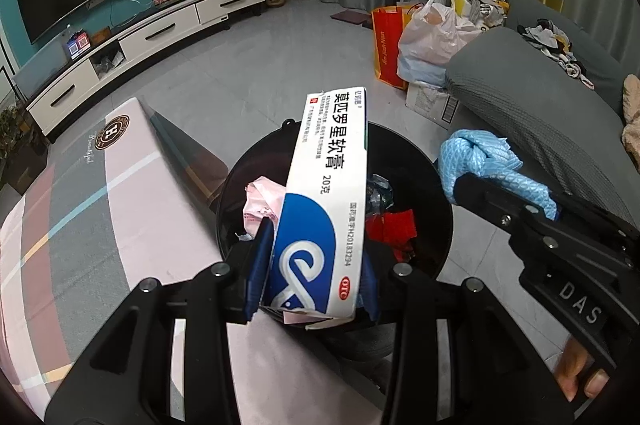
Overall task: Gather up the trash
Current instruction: 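Carry the ointment box and blue cloth over the black bin, then open the left gripper to drop the box while the right gripper releases the cloth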
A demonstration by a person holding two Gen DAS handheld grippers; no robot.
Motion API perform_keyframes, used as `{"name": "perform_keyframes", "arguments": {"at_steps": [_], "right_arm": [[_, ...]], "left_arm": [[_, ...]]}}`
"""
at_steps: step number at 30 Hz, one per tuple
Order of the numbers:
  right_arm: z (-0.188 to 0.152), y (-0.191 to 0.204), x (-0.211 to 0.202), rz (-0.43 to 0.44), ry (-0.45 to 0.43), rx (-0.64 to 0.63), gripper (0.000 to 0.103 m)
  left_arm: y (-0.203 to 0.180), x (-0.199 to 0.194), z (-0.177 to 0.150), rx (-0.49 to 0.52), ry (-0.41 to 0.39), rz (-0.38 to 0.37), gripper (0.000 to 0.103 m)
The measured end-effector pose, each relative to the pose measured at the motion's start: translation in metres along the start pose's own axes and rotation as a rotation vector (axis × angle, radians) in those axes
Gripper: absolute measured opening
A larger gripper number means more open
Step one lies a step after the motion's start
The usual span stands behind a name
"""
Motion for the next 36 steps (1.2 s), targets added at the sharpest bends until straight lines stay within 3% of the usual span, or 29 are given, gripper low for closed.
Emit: {"name": "perform_keyframes", "arguments": {"at_steps": [36], "right_arm": [[-0.008,-0.005,0.039,-0.016,0.099,-0.009,0.029]], "left_arm": [[0.016,0.038,-0.002,-0.018,0.085,0.017,0.041]]}}
Point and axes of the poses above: each gripper's, at about its wrist camera, not at the fingertips, and x roughly the way its jaws point, y to its left, z to its top, the point moved 8 cm from there along x, roughly the way its jaws point, and after that the axes turned 11 degrees about -x, right-handed, at the moved point
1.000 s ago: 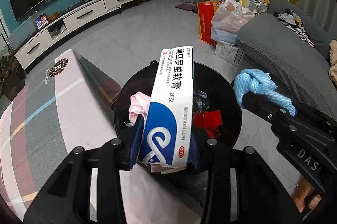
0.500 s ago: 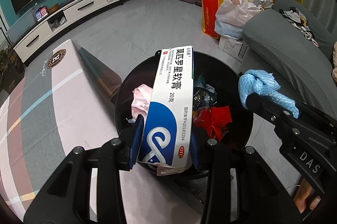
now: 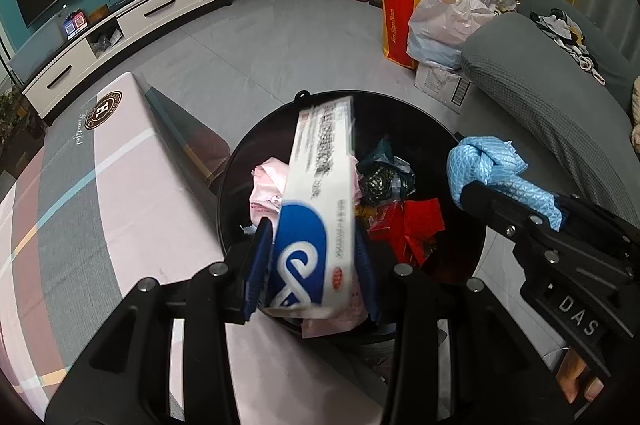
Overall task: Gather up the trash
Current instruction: 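Open the left gripper to drop the box while the right gripper releases the cloth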
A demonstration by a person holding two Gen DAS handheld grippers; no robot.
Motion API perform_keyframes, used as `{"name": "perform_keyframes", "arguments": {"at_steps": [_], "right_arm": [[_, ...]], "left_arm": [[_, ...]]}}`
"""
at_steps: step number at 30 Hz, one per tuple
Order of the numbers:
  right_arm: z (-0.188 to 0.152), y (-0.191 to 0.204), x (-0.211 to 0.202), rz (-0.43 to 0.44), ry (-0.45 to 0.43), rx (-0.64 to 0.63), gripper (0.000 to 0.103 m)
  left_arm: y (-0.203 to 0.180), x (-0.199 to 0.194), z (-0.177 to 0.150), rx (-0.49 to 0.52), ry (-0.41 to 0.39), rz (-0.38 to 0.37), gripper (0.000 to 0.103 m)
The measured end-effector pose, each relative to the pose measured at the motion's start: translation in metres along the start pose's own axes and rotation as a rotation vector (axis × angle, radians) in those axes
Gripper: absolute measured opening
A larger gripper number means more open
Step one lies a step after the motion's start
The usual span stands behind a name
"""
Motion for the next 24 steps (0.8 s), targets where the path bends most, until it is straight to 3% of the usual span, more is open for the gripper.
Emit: {"name": "perform_keyframes", "arguments": {"at_steps": [14,17,24], "right_arm": [[-0.0042,0.0009,0.0065,-0.002,0.014,0.002,0.035],[-0.0045,0.0025,0.0067,-0.007,0.013,0.000,0.041],[-0.0045,0.0046,0.0072,-0.007,0.015,-0.001,0.041]], "left_arm": [[0.0040,0.0017,0.0007,-0.018,0.003,-0.005,0.042],[0.0045,0.0004,0.0012,-0.021,-0.003,-0.008,0.045],[0.0085,-0.0043,0.0032,-0.028,-0.013,-0.011,0.048]]}}
Point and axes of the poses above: each gripper's, at about its wrist camera, not at the fingertips, and x roughly the way its jaws point, y to its left, z to its top, the point moved 8 cm from there along x, roughly the way its jaws point, and after that the axes turned 11 degrees about -x, right-handed, at the moved point
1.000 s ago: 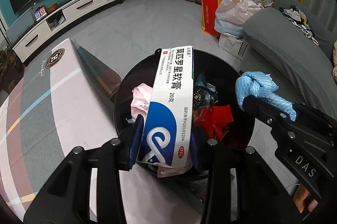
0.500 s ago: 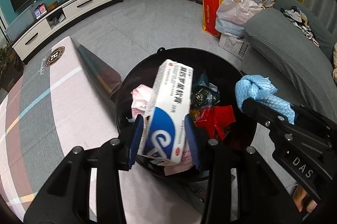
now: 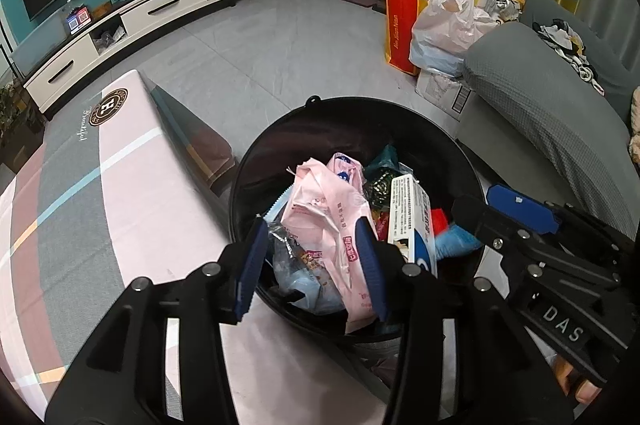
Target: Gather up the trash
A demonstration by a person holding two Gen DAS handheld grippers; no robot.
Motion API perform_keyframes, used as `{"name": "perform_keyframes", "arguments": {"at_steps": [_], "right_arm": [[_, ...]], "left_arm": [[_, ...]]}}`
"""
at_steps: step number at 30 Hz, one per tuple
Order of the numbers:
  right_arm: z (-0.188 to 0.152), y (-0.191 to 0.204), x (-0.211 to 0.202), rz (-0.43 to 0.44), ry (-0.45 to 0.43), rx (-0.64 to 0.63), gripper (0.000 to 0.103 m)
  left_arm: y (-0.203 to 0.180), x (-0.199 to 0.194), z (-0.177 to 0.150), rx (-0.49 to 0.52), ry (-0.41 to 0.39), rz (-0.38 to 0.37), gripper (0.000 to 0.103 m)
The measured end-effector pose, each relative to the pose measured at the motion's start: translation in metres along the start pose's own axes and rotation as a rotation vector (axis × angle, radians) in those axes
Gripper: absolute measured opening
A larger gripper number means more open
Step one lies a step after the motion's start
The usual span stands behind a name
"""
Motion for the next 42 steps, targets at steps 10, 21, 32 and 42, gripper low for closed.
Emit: {"name": "perform_keyframes", "arguments": {"at_steps": [10,21,32,42], "right_arm": [[0.002,0.002,-0.009,-0.011,-0.017,-0.001,0.057],[-0.002,0.002,-0.028,-0.085,0.003,-0.022,0.087],[0.004,0.019,-0.098,-0.192,-0.062,-0.089,0.100],[0.005,0.034,-0.156,-0.258,-0.136,-0.080,0.100]], "left_arm": [[0.008,-0.012,0.002,-0.012,-0.018,-0.001,0.064],[0.032,-0.042,-0.003,-0.053,-0.049,0.035,0.093],[0.046,-0.126,-0.019,-0.040,-0.145,0.069,0.100],[0.051,-0.199,-0.034,-0.109,-0.185,0.009,0.100]]}}
Point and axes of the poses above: each gripper's, at about its wrist camera, not at the fingertips, and x roughly the way its jaws point, y to its left, z to its top, the point moved 8 cm from there along x, roughly the way its jaws point, and after that the axes turned 11 degrees about -x, right-handed, at the moved point
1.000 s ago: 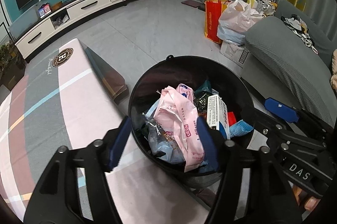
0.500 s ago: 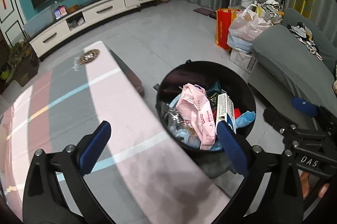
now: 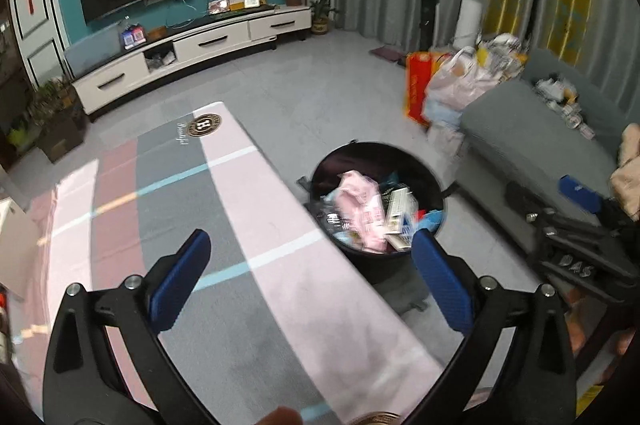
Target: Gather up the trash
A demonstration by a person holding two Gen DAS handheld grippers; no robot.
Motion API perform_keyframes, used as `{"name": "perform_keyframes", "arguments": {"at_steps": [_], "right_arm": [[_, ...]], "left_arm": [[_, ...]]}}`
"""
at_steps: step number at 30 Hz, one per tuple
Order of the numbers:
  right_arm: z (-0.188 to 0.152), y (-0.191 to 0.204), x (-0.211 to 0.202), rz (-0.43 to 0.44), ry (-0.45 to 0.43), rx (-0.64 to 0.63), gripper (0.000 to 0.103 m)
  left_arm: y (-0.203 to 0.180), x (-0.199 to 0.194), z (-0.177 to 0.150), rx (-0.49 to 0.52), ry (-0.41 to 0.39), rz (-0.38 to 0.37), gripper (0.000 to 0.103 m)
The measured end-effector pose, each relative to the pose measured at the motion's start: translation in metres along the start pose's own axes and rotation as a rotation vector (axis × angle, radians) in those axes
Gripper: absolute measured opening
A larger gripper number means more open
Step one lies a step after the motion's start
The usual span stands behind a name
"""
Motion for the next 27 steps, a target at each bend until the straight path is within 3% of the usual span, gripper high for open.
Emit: {"name": "perform_keyframes", "arguments": {"at_steps": [11,19,27], "right_arm": [[0.003,0.014,-0.035,0.056,0.058,0.001,0.100],[0.003,0.015,-0.043,-0.003,0.057,-0.034,0.100],[0.001,0.009,-0.040,-0.019,0.070,-0.033,0.100]], "left_arm": [[0.019,-0.028,-0.013,-0.076,0.016,0.044,0.100],[0.025,-0.013,-0.020,-0.064,0.058,0.130,0.100],[0.021,-0.011,-0.012,-0.088,0.053,0.138,0.100]]}}
Point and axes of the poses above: each gripper's, at about its wrist camera, not at the fingertips, and x roughly the way its jaws point, y to its left, z to its top, the point moved 8 cm from there along x, roughly the way its jaws point, and after that the axes turned 11 degrees about -x, right-handed, at the moved point
